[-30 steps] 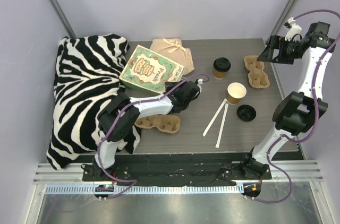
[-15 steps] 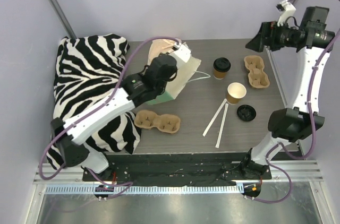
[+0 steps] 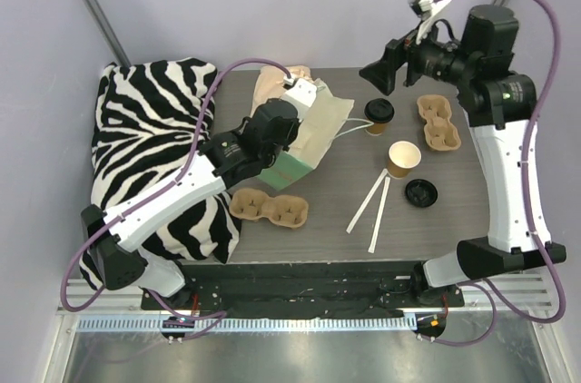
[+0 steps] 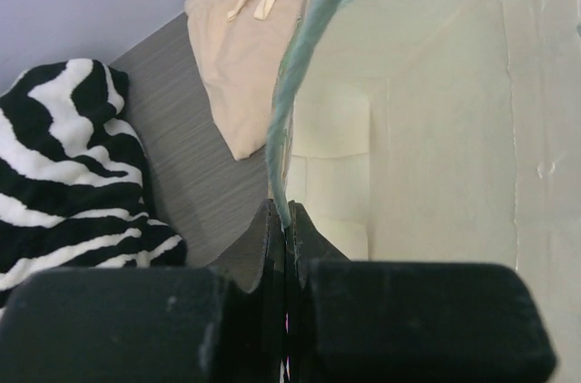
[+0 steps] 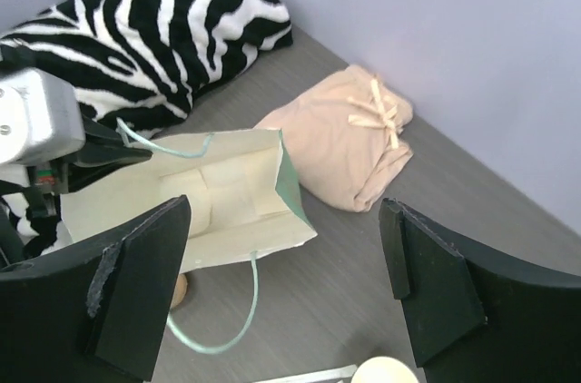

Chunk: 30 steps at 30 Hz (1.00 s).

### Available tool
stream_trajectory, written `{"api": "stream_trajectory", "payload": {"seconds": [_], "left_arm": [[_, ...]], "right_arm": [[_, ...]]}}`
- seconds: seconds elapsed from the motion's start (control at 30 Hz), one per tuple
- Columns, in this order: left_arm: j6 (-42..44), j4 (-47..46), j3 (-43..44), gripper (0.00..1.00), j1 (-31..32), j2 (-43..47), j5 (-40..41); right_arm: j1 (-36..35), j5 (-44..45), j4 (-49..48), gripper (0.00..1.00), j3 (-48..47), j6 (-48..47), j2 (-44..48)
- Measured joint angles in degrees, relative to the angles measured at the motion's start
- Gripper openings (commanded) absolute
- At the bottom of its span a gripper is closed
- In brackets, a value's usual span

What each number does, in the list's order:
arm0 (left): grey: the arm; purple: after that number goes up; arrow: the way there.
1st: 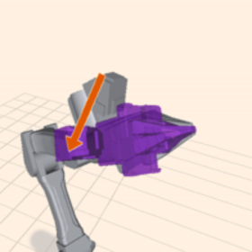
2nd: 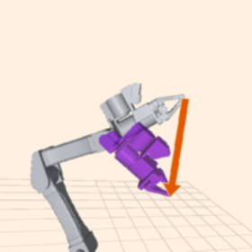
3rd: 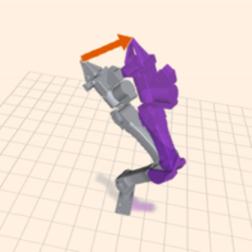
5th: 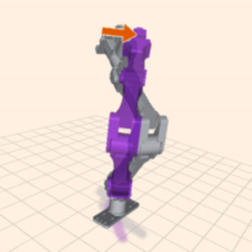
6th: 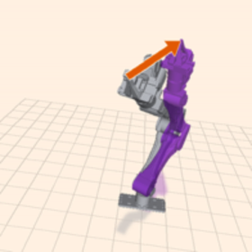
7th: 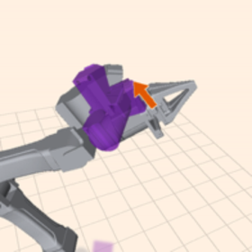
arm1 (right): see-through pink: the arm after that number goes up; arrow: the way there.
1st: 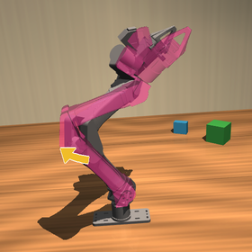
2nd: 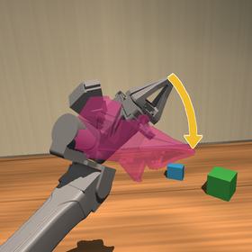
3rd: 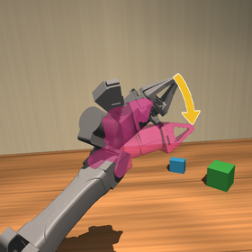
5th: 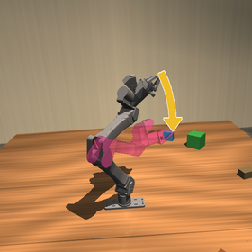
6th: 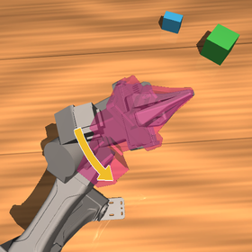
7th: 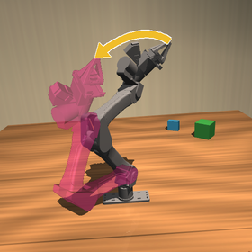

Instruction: Pack the takeout coffee

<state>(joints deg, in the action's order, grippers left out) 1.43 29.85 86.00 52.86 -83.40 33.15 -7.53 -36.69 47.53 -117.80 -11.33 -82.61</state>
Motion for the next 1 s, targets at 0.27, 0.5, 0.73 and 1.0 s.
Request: {"api": "stream_trajectory", "payload": {"seconds": [0.27, 0.5, 0.73, 1.0], "left_arm": [[-4.48, -0.44, -0.63, 0.0, 0.0, 0.04, -3.04], [-6.49, -0.46, -1.18, 0.0, 0.04, 0.22, -4.79], [-7.93, -0.46, -1.62, 0.0, -0.02, 1.66, -6.32], [-9.42, -0.5, -2.69, 0.0, -0.42, 4.44, -7.72]], "right_arm": [[-5.92, 6.1, -1.22, 0.86, 10.38, -0.35, -3.8], [-10.86, 9.29, -0.61, 0.73, 13.92, -4.59, -6.03], [-12.66, 12.55, -0.79, 0.63, 17.42, -6.93, -6.03], [-12.61, 14.67, -0.96, 0.22, 19.15, -8.07, -6.03]]}}
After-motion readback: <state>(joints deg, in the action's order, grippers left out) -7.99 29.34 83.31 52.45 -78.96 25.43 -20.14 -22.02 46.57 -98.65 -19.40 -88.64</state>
